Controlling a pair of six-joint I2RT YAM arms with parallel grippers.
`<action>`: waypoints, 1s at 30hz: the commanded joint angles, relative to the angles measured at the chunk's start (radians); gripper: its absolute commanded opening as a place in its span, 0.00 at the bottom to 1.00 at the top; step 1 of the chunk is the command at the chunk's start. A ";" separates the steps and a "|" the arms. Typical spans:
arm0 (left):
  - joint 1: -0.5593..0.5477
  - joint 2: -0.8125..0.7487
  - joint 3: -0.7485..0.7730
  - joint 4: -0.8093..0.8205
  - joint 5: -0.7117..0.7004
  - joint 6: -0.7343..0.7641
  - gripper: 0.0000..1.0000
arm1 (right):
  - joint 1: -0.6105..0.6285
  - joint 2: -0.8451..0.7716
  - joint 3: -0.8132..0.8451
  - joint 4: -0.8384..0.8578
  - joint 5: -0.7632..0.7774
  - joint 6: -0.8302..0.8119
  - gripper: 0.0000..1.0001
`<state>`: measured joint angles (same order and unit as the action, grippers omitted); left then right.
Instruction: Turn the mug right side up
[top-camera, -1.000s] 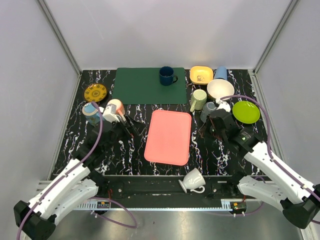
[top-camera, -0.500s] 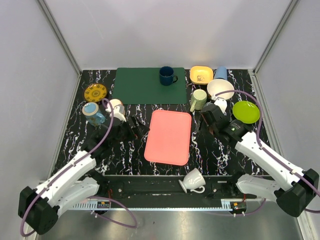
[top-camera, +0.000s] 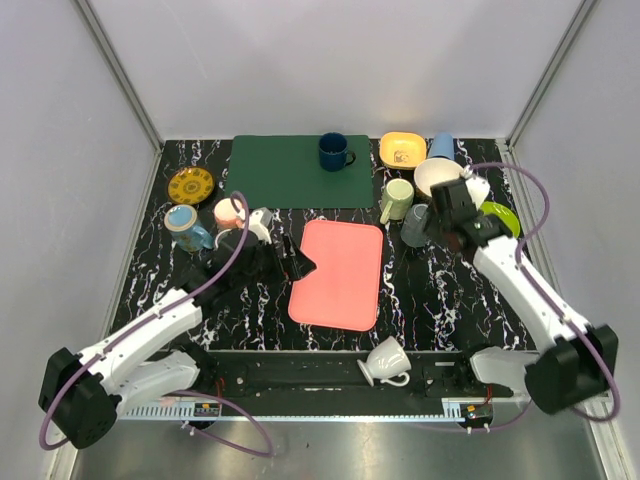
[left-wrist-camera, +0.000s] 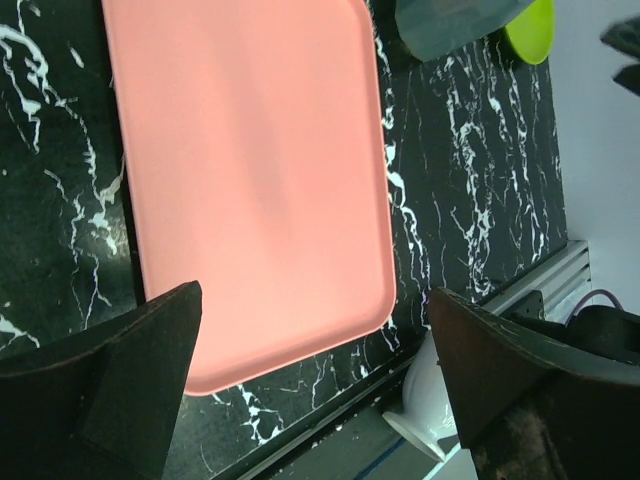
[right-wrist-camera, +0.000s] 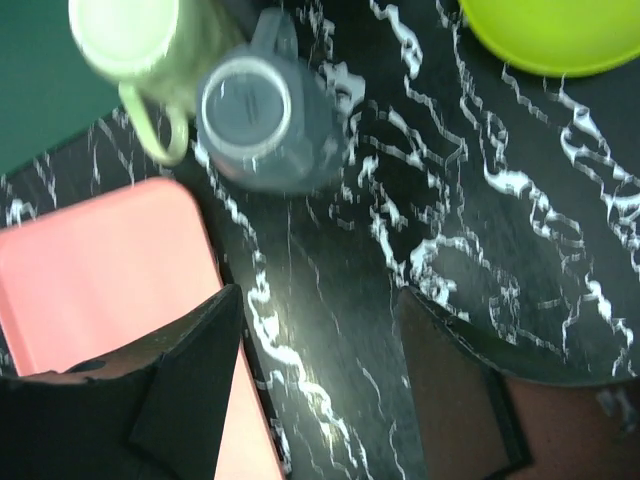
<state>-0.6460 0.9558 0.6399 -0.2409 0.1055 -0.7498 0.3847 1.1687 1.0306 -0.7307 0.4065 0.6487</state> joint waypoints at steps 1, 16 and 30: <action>-0.007 0.015 0.073 0.040 0.020 0.032 0.97 | -0.058 0.158 0.130 0.120 -0.020 -0.084 0.71; -0.007 0.044 0.107 -0.026 -0.027 0.096 0.97 | -0.106 0.560 0.396 0.165 -0.015 -0.254 0.96; -0.007 0.054 0.099 -0.017 -0.009 0.090 0.97 | -0.122 0.626 0.368 0.110 -0.070 -0.152 0.82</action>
<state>-0.6502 1.0294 0.7017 -0.2874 0.0956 -0.6701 0.2699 1.8221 1.3994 -0.6037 0.3759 0.4271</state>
